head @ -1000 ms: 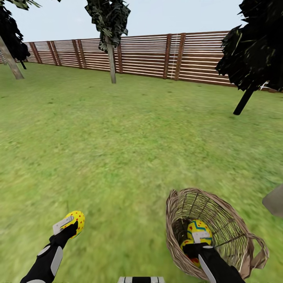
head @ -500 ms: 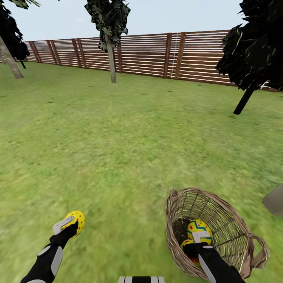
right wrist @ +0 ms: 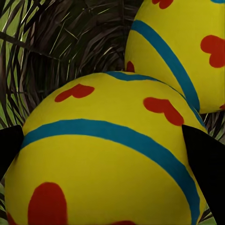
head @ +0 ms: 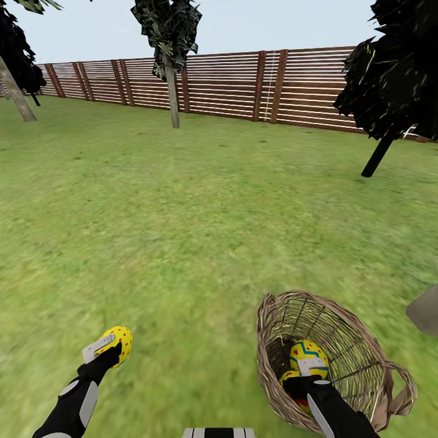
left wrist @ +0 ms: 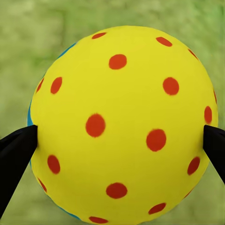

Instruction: Take the three Easter eggs out of the wicker basket on the lawn in the garden, then place them on the lawn next to a single tree (choose any tree) so that all three eggs are next to the same tree and none are left in the basket.

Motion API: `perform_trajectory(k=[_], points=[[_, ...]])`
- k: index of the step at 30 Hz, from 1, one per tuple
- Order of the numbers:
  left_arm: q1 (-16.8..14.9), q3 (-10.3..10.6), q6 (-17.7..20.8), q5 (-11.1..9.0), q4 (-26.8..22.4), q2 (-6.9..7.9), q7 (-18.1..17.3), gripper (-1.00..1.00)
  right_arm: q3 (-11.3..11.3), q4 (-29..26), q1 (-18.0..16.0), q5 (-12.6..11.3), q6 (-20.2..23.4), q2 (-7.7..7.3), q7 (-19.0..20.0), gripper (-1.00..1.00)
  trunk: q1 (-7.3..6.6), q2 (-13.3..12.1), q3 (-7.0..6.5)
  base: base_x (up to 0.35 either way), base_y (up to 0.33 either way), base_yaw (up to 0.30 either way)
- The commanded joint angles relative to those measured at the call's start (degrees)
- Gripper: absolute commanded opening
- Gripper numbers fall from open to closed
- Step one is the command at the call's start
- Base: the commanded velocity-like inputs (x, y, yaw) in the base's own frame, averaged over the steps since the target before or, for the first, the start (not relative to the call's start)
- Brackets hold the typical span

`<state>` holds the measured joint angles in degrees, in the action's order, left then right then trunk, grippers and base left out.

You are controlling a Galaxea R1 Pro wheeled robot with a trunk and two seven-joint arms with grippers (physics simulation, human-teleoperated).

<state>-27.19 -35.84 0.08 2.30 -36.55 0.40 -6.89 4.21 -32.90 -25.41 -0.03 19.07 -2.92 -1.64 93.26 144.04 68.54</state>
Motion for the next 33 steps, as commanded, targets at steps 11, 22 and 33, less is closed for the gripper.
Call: perform_trajectory(k=[11,22,33], points=[[-0.1,-0.4,0.0,0.3,0.0,-0.13,-0.2,-1.00,0.4,-0.1,0.0,-0.2,0.4,-0.07,-0.1,-1.00,-0.14,-0.1,-1.06,0.000,0.000,0.000],[-0.1,-0.4,0.2,0.2,-0.3,-0.15,-0.4,-1.00,0.4,-0.1,0.0,-0.2,0.4,-0.07,-0.1,-1.00,-0.42,-0.2,-3.50,0.000,0.000,0.000],[-0.1,-0.4,0.3,0.3,-0.2,-0.32,-0.6,-1.00,0.4,0.2,0.0,-0.2,0.4,-0.07,-0.1,-1.00,-0.71,-0.3,-5.93,-0.130,0.000,0.000]])
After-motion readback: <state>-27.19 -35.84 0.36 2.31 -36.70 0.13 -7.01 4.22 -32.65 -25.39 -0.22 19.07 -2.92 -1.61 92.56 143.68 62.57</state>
